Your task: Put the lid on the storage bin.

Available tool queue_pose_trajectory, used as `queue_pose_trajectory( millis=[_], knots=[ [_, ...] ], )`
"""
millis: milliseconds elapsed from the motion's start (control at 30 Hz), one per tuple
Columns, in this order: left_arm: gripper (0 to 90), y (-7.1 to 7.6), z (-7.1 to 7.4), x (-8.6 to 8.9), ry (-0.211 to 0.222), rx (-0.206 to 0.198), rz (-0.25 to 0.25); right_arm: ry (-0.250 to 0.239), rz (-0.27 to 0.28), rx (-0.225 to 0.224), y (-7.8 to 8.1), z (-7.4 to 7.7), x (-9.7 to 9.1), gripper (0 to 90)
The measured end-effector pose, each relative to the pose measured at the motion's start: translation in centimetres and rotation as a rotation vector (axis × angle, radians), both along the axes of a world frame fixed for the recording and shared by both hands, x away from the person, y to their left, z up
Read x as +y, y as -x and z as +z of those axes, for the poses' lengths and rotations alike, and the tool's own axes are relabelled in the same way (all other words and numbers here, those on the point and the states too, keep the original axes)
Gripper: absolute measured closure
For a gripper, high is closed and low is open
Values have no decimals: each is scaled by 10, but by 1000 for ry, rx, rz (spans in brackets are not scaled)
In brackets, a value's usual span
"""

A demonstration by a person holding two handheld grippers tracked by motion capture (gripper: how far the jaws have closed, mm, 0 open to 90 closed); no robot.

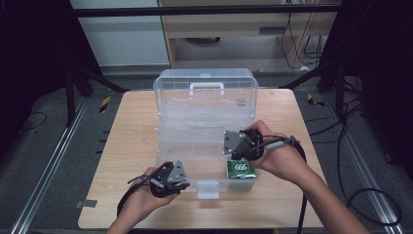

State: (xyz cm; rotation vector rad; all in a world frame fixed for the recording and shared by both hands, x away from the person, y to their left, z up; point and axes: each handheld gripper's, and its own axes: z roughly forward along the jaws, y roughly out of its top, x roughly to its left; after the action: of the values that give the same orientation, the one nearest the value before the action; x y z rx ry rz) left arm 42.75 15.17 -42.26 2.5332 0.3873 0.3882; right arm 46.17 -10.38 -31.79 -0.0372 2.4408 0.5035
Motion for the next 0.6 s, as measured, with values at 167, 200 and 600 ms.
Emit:
queue_pose_trajectory(
  millis=[167,200,600],
  knots=[
    [720,0,0,0,5,0,1,1,0,0,6,-3,-2,821],
    [720,1,0,0,6,-2,3,-5,1,2,7,-4,-2,821],
    [715,0,-1,0,8,-1,5,-15,-1,10,14,-9,-4,812]
  ],
)
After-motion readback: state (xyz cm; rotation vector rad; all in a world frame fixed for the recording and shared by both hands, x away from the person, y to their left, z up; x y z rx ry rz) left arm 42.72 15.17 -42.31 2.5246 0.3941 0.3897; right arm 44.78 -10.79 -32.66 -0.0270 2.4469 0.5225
